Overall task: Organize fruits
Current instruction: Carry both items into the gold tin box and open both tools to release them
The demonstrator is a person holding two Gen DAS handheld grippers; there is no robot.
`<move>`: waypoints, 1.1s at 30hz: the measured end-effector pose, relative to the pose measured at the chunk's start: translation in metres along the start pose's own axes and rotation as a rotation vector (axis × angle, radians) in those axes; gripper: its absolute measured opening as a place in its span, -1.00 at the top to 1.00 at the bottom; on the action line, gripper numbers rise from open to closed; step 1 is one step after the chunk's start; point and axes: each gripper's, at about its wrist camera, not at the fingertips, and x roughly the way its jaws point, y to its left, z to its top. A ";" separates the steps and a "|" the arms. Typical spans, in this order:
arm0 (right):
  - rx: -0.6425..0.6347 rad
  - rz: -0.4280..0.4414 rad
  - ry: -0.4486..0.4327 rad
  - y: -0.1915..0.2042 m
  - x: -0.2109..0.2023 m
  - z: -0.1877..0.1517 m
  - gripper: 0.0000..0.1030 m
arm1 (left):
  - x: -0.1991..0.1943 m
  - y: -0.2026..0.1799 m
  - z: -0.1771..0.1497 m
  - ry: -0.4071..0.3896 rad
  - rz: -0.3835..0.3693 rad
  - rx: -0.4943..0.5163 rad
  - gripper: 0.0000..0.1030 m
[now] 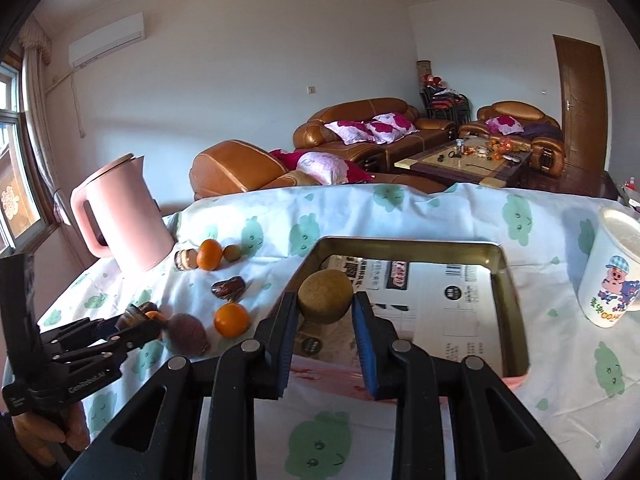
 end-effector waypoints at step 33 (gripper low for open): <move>0.117 -0.157 0.119 -0.088 0.031 -0.005 0.41 | 0.102 -0.146 0.026 0.109 -0.068 0.163 0.16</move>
